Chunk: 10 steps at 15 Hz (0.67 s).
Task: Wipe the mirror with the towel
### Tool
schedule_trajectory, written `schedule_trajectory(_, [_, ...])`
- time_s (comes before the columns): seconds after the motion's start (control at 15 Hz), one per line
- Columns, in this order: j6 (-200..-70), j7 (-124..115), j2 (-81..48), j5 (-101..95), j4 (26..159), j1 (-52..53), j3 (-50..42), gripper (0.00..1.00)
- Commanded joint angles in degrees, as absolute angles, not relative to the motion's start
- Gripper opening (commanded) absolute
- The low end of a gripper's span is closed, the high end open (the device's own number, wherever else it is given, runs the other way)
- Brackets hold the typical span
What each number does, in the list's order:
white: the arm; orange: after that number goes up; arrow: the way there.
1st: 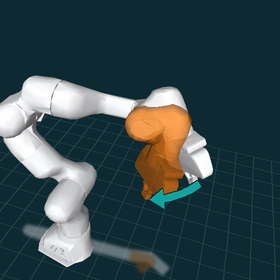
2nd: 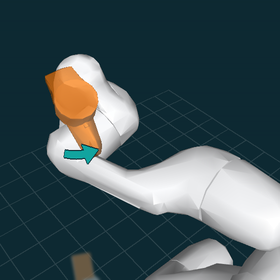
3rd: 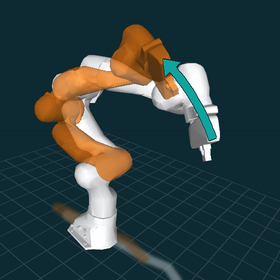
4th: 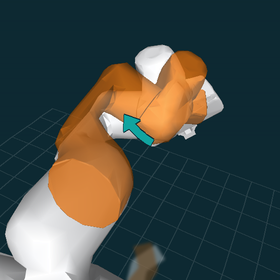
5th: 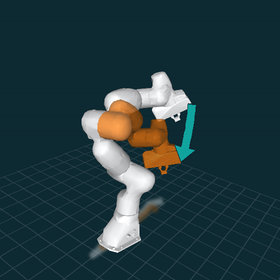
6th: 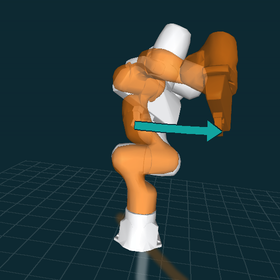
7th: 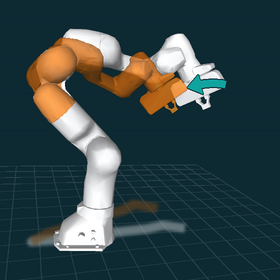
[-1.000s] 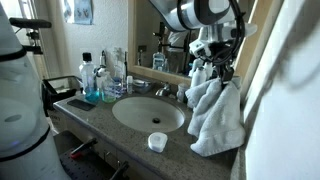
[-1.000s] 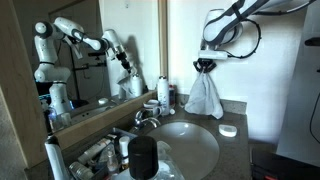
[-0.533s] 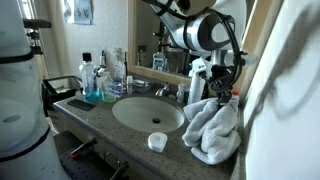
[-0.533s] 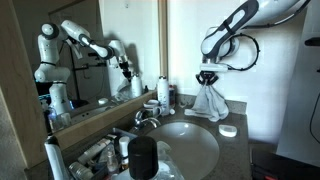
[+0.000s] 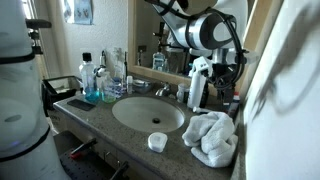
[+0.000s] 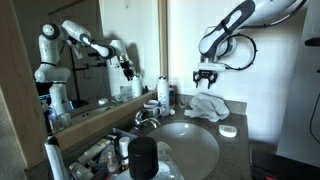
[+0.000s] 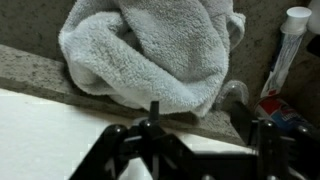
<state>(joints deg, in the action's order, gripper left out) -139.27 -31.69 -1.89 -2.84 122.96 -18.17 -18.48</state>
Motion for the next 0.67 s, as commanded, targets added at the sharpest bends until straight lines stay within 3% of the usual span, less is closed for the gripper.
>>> schedule_trajectory(0.0, [-135.3,-30.5,1.2,-2.7,121.3,-17.4,-18.0,1.0])
schedule_trajectory(0.6, [-117.0,-30.1,12.3,-5.0,116.3,-13.0,-10.1,1.0])
